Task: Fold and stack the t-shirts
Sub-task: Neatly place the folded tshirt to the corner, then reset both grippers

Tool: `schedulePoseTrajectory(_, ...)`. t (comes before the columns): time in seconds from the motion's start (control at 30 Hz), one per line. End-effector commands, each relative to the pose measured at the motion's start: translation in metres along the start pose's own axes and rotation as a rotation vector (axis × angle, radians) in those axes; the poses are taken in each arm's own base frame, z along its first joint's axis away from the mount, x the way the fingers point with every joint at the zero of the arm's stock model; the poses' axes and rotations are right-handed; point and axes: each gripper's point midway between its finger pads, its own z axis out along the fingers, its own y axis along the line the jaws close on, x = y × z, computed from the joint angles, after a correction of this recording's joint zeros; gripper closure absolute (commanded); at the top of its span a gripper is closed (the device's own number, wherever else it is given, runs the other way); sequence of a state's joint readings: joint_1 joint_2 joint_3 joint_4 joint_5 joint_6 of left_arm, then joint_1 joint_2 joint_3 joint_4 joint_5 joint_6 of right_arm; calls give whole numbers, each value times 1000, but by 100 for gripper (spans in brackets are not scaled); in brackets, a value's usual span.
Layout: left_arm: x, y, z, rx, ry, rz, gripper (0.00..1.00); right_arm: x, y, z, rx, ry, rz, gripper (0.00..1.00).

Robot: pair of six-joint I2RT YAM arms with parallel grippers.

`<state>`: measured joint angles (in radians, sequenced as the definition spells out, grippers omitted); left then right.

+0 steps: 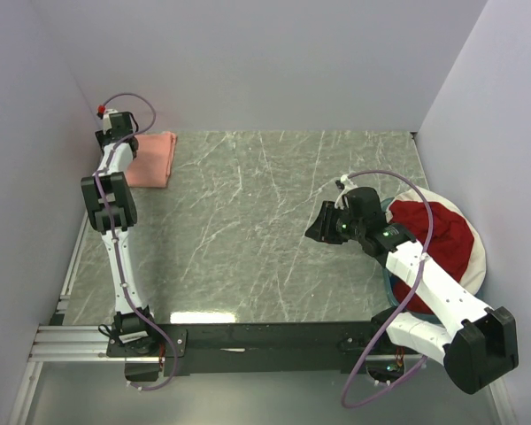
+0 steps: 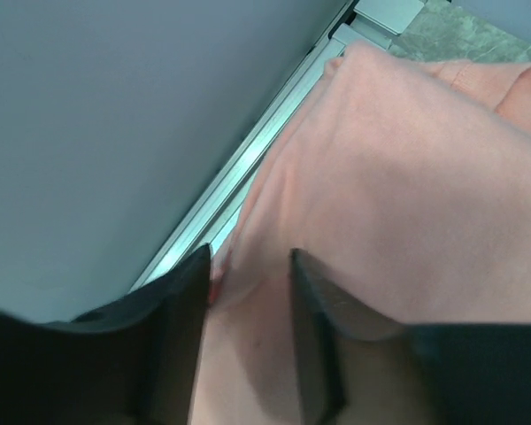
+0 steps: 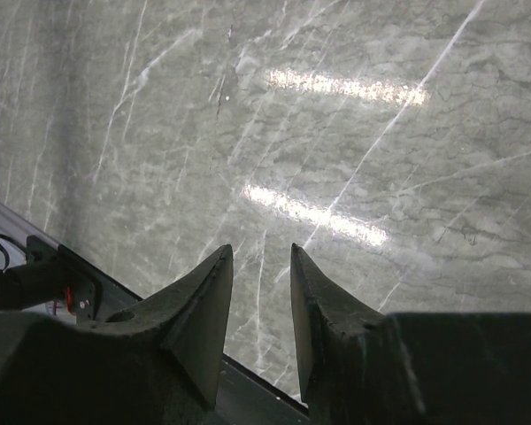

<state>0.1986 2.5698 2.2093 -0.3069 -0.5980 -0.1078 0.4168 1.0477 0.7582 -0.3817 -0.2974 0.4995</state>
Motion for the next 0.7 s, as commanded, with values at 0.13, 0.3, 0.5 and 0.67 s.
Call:
schedulePoseTrajectory(0.13,-78,15,-45,60,-128,-172,17,-14,12,-2,-39,-48,-41,60)
schedulePoseTrajectory(0.3,-99,20,-64,87,-156,-229,10,-13,12,-2,-37,-42,-43,60)
schedulePoseTrajectory(0.5,-106,29,-85,107,-152,-284,6,-10,12,-4,-44,-36,-45,60)
schedulePoseTrajectory(0.67,-108,31,-116,182,-126,-406,1,-9,11,-6,-43,-50,-42,60)
